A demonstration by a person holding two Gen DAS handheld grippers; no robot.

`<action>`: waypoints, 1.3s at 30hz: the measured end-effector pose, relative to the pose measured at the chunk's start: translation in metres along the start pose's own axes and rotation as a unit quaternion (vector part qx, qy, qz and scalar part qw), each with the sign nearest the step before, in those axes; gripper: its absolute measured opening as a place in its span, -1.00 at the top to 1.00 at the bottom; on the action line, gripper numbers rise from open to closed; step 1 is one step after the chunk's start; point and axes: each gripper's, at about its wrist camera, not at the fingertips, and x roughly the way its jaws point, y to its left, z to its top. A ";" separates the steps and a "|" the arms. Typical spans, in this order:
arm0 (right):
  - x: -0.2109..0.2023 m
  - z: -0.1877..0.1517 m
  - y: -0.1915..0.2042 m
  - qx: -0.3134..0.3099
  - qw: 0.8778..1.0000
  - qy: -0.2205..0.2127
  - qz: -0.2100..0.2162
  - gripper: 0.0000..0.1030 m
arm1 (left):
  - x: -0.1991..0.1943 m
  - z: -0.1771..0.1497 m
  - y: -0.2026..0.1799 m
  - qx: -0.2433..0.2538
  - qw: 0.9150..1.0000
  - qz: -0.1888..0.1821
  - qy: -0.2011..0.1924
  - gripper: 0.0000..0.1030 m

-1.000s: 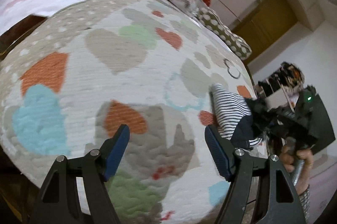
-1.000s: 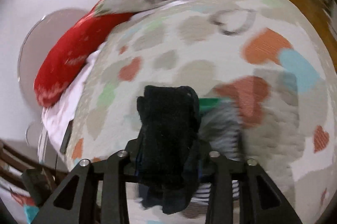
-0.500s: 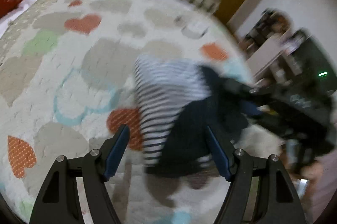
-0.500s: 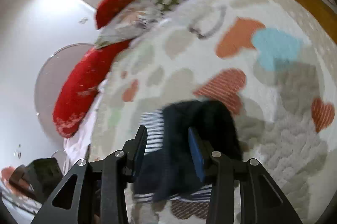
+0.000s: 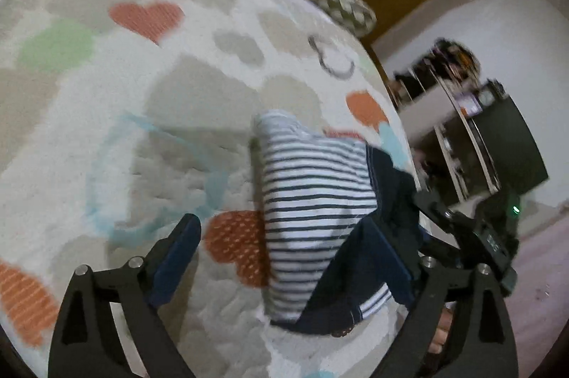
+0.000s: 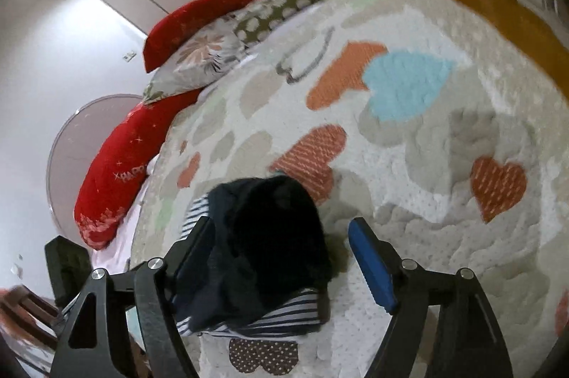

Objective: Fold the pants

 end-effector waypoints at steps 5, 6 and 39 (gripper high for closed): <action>0.035 -0.002 -0.009 0.027 0.999 0.031 0.034 -0.55 | 0.031 0.008 -0.009 0.011 1.000 0.001 0.023 -0.75; 0.039 -0.002 -0.005 0.026 0.998 0.037 0.052 -0.20 | 0.031 0.011 -0.013 0.008 0.999 -0.020 0.027 -0.48; 0.025 -0.033 0.041 -0.036 0.999 0.014 0.026 0.35 | -0.015 -0.023 -0.019 0.025 0.996 0.075 -0.041 -0.23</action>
